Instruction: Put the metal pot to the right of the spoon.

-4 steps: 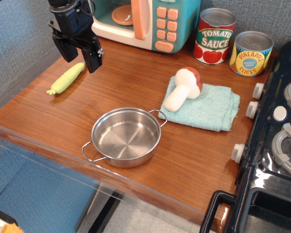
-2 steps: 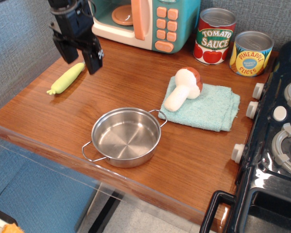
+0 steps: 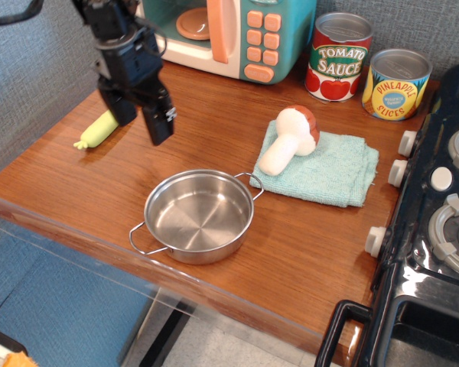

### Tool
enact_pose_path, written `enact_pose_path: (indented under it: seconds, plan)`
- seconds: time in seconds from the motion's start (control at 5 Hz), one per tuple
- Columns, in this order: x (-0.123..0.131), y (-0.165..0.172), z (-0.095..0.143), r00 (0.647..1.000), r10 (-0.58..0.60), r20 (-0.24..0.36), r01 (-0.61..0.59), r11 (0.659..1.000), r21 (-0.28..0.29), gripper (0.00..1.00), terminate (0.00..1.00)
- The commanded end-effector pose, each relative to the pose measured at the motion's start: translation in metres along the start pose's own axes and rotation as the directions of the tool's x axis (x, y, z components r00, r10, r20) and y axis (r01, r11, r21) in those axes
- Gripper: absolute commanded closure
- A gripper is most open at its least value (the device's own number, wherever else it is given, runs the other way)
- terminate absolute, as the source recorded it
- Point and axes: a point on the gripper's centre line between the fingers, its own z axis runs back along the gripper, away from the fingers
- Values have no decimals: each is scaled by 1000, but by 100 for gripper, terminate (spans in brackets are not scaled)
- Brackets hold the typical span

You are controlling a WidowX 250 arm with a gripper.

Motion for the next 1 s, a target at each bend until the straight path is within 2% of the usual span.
enact_pose_path:
  seconds: [0.0, 0.2, 0.4, 0.8]
  plan:
    - [-10, -54, 26, 987, -151, 53, 151, 989, 2, 0, 0]
    - [-13, -67, 9, 983, -184, -6, 184, 983, -18, 0, 0]
    - [-17, -64, -10, 984, -157, -82, 157, 988, -11, 0, 0]
    - [-20, -60, -26, 981, -132, -143, 132, 991, -9, 0, 0]
